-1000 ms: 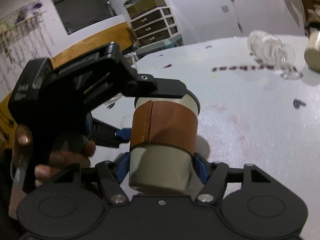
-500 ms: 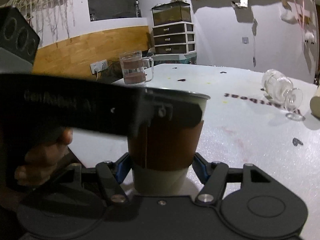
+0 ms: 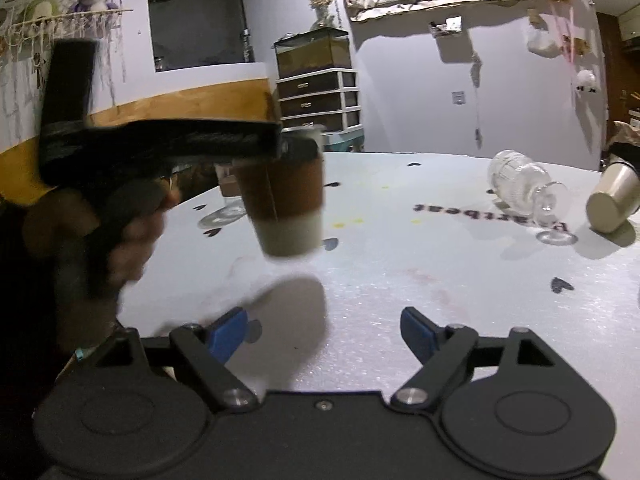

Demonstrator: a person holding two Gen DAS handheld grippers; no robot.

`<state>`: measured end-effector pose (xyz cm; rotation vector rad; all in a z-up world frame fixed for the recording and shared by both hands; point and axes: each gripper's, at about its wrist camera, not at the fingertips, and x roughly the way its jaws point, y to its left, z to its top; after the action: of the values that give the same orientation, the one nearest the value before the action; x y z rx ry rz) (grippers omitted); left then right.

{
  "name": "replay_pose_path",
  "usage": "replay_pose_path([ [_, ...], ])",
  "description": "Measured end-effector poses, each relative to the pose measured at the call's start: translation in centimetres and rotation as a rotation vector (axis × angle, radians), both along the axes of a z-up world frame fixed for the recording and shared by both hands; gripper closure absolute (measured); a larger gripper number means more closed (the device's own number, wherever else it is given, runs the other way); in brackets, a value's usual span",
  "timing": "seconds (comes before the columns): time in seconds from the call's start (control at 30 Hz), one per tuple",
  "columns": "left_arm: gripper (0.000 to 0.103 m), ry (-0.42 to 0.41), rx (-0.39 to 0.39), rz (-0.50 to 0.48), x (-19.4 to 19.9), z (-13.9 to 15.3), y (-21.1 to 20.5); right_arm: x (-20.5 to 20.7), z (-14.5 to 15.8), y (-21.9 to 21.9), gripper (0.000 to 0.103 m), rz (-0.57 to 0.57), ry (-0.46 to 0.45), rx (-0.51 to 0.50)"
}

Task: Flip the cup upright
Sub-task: 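Carry the upright cup beside the glass mug and lower it onto the table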

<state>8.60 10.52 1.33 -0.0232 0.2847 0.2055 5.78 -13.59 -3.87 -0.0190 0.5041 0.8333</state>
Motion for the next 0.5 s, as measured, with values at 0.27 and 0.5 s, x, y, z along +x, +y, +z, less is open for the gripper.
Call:
replay_pose_path([
  [0.27,0.025,-0.016,0.003,0.19,6.3,-1.0,5.4,-0.4,0.1,0.2,0.019,-0.039,-0.049,-0.022],
  [0.5,0.025,-0.035,0.033,0.275,8.2,-1.3,7.7,-0.4,0.1,0.5,0.019,-0.069,-0.078,-0.032],
])
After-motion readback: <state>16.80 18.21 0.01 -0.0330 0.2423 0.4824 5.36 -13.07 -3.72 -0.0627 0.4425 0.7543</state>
